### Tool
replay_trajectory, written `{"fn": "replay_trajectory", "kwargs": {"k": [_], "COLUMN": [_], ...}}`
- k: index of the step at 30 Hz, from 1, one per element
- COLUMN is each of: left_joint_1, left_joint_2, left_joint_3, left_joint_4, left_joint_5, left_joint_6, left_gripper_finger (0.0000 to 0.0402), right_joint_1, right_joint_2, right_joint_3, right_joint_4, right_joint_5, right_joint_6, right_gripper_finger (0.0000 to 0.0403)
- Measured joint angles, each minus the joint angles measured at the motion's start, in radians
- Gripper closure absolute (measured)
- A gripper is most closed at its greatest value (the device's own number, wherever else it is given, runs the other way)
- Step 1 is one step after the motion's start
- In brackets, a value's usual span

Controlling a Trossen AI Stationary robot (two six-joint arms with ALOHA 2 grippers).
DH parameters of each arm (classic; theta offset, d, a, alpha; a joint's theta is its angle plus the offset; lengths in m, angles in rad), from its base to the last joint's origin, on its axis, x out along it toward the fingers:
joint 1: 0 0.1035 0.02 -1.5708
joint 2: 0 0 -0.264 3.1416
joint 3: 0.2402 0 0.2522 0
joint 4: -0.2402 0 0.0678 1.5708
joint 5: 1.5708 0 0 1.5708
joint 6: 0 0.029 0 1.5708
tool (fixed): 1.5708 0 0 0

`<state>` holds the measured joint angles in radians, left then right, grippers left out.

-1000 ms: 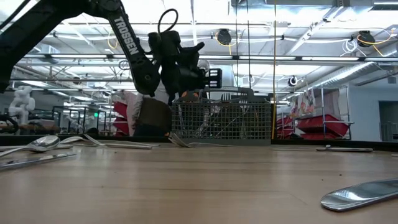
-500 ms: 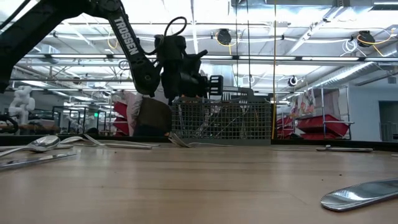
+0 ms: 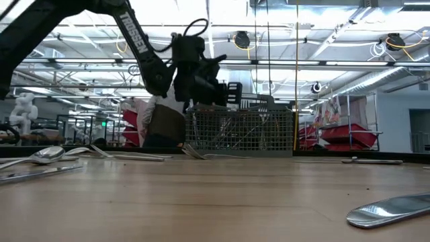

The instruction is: Sort silverware

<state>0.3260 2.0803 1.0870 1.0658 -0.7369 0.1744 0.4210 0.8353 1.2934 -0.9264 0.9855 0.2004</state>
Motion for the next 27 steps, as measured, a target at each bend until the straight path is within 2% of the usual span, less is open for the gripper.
{"fn": "replay_trajectory", "kwargs": {"k": [5,10,13,16,19,22,25,27], "left_joint_1": [-0.003,-0.054,-0.118,-0.208,-0.295,-0.351,-0.398,-0.441], "left_joint_2": [-0.083,-0.271,-0.431,-0.613,-0.767,-0.882,-0.931,-0.933], "left_joint_3": [0.0,-0.001,0.0,0.002,0.002,0.002,0.001,-0.004], "left_joint_4": [-0.133,-0.29,-0.494,-0.799,-1.17,-1.552,-1.934,-2.119], "left_joint_5": [0.015,0.056,0.06,0.072,0.092,0.059,0.055,0.06], "left_joint_6": [0.016,0.079,0.098,0.077,-0.09,-0.405,-0.712,-0.85], "left_gripper_finger": [0.0331,0.0331,0.0331,0.0331,0.033,0.033,0.033,0.033], "right_joint_1": [0.0,0.0,0.0,0.0,0.0,0.0,0.0,0.0], "right_joint_2": [-0.007,-0.019,-0.024,-0.025,-0.025,-0.023,-0.021,-0.018], "right_joint_3": [0.0,0.0,0.0,0.0,0.0,0.0,0.0,0.0], "right_joint_4": [0.008,0.024,0.024,0.024,0.025,0.038,0.055,0.071], "right_joint_5": [-0.006,-0.025,-0.048,-0.079,-0.105,-0.11,-0.119,-0.121], "right_joint_6": [-0.002,-0.009,-0.01,-0.006,-0.004,-0.003,-0.003,-0.006], "right_gripper_finger": [0.0227,0.0227,0.0227,0.0227,0.0227,0.0227,0.0227,0.0227]}}
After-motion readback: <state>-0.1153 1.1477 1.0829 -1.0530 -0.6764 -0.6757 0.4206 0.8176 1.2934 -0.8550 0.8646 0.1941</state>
